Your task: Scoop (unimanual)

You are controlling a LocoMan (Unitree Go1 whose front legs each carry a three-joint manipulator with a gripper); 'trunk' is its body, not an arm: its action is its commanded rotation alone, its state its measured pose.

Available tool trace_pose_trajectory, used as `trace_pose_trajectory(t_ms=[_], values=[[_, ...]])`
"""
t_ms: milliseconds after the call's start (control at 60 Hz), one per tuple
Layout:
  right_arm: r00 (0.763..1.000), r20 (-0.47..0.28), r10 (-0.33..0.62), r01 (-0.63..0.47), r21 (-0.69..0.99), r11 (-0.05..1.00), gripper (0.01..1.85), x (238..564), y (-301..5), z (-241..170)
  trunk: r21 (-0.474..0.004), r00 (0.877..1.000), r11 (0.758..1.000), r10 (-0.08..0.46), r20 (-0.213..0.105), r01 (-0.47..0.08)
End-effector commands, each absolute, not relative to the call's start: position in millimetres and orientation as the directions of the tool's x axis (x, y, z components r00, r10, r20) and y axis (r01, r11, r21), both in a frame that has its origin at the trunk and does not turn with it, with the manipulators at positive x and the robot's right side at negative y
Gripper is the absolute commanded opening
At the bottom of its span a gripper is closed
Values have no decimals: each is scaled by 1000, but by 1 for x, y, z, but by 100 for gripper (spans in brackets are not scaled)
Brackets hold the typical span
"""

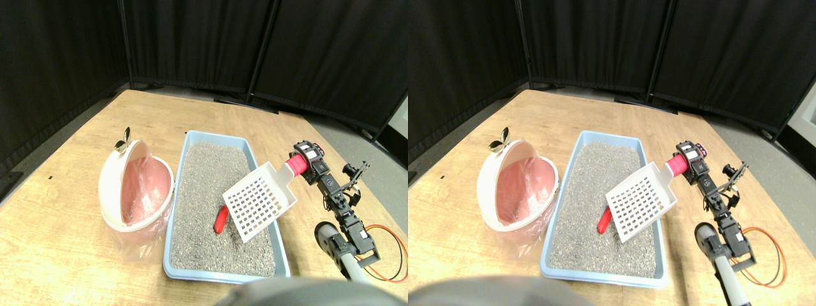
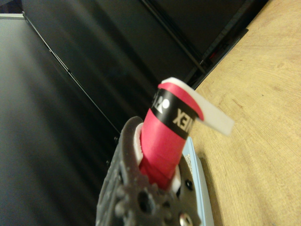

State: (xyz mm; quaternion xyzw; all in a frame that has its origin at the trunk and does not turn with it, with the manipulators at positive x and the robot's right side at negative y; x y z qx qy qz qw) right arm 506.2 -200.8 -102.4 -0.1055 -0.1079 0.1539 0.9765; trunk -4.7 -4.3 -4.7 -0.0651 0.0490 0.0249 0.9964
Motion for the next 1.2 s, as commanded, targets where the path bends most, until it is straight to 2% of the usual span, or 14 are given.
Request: trace_pose_trajectory(t_ms=[17,100,267,700,750,950,1033,1067,1200], values=[[909,249,334,-272,-254,928,5,504,-199,-91,-159,990,984,64,-129,-85],[917,227,329,-269,-256,928,5,505,-196,-90,-173,989,980,75,-131,-97],[907,228,354,-292,-266,919,5,513,-193,-93,-206,986,971,98,-138,-126],[914,190,358,-284,-329,901,5,521,-181,-68,-234,981,960,120,-151,-154],[901,196,387,-302,-358,884,5,520,-179,-63,-237,981,959,121,-154,-155],[891,202,408,-303,-405,863,5,516,-174,-60,-242,979,957,125,-163,-163],[905,187,383,-272,-437,857,5,516,-169,-65,-243,978,956,126,-164,-164],[917,167,361,-255,-450,856,5,517,-167,-70,-245,978,956,125,-167,-164],[919,170,355,-230,-499,835,5,521,-168,-79,-246,977,955,125,-173,-166]])
